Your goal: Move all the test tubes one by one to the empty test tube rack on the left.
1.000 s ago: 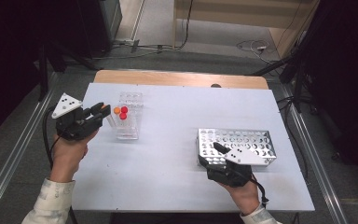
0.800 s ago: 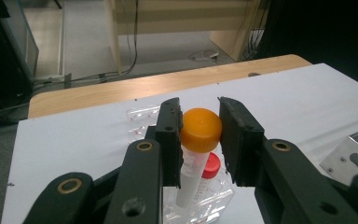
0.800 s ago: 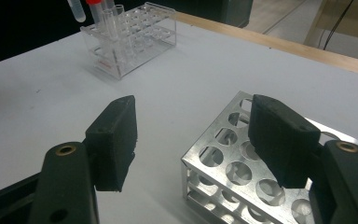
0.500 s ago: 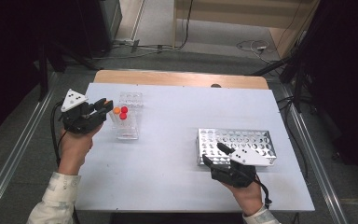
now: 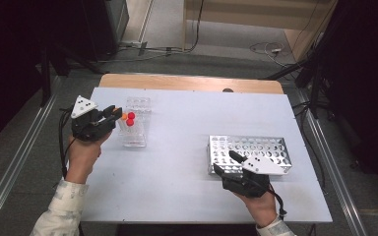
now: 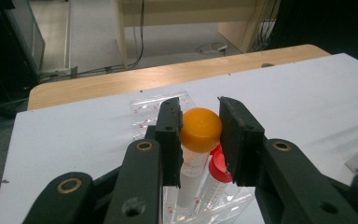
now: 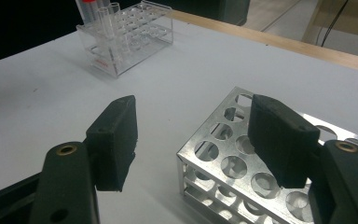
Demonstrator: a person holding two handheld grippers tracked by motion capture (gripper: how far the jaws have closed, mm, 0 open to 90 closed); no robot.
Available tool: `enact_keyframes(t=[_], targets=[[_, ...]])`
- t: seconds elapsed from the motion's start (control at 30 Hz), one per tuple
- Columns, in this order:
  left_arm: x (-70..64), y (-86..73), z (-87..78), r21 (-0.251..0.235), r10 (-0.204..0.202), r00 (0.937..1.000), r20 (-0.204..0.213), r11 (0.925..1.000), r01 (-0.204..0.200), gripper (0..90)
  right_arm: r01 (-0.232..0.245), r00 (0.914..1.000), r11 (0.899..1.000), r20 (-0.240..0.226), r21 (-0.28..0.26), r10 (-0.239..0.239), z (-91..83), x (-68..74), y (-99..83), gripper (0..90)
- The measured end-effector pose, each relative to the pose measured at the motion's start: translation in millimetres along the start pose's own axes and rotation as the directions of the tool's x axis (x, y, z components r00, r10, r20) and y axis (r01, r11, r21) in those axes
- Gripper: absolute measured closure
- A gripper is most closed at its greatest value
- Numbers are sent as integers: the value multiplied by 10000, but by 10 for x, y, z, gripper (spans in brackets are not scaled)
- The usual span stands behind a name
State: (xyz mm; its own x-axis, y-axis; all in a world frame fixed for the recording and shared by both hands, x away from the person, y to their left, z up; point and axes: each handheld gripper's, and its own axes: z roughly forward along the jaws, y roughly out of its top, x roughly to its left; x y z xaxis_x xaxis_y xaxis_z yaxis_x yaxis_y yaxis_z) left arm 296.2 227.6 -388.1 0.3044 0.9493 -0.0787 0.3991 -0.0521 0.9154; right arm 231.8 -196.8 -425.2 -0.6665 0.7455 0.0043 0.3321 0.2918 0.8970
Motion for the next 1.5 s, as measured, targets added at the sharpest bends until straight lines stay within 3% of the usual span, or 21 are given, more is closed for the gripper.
enact_keyframes(t=[0.23,0.97,1.2,1.5], targets=[[29,-105,78,329,-104,9999,-45,9994,106,700,13,10000,10000,-13,21,-13,0,2,-3,316],[7,-114,23,145,-281,9994,220,9995,278,663,-78,9999,9999,76,95,77,15,-23,-17,316],[-16,-122,-58,-49,-544,9975,441,9985,547,587,-262,9993,9996,281,88,260,12,-110,-33,316],[-47,-199,-208,-83,-838,9962,256,9964,841,427,-469,9959,9989,783,75,462,-20,-270,-66,315]])
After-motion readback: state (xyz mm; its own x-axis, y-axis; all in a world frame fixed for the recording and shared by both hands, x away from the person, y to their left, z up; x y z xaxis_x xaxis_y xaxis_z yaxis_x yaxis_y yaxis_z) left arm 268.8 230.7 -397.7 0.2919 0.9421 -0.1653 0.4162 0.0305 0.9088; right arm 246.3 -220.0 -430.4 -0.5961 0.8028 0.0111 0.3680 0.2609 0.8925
